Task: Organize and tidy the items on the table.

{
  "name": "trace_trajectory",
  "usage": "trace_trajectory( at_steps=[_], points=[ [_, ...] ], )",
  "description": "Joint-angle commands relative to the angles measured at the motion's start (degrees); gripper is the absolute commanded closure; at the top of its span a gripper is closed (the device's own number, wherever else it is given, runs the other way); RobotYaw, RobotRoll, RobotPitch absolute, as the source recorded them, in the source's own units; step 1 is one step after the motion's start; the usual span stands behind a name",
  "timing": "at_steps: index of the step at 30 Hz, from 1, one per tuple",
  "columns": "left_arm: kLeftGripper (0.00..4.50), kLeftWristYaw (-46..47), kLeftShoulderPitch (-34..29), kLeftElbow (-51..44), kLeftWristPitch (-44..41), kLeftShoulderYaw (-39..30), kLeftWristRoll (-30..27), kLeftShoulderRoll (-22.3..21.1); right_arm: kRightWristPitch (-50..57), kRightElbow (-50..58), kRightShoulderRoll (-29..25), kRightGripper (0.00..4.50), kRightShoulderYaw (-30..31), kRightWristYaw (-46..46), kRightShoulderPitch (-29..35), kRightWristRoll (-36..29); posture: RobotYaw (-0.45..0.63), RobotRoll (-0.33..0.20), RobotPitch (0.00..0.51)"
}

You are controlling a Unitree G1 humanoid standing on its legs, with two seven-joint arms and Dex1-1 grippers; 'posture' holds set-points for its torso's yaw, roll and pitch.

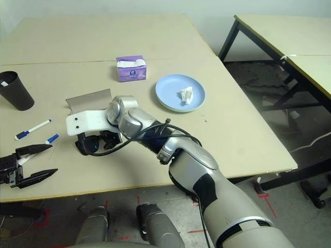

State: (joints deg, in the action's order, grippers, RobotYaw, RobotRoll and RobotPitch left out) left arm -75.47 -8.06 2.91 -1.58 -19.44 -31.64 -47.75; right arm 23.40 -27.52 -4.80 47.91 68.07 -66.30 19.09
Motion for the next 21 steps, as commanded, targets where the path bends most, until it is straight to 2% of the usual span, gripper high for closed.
trace_trajectory(
  at_steps=[1, 9, 21],
  points=[
    [0.0, 0.0, -0.3, 0.0, 0.0, 0.3, 0.5, 0.5, 0.6, 0.3, 1.5, 0.03, -1.0, 0.7, -0.6, 0.4, 0.04, 0.0, 0.152],
    [0.0, -0.1, -0.1, 0.4, 0.2, 0.7, 0.7, 0.7, 2.6, 0.6, 2.5, 0.03, -1.4, 2.7, -1.7, 0.4, 0.04, 0.0, 0.153],
    [0.0, 0.2, -0.1, 0.3, 0.2, 0.6, 0.8, 0.9, 1.2, 0.1, 1.2, 0.03, -1.1, 3.7, -1.4, 1.9, 0.04, 0.0, 0.152]
  ],
)
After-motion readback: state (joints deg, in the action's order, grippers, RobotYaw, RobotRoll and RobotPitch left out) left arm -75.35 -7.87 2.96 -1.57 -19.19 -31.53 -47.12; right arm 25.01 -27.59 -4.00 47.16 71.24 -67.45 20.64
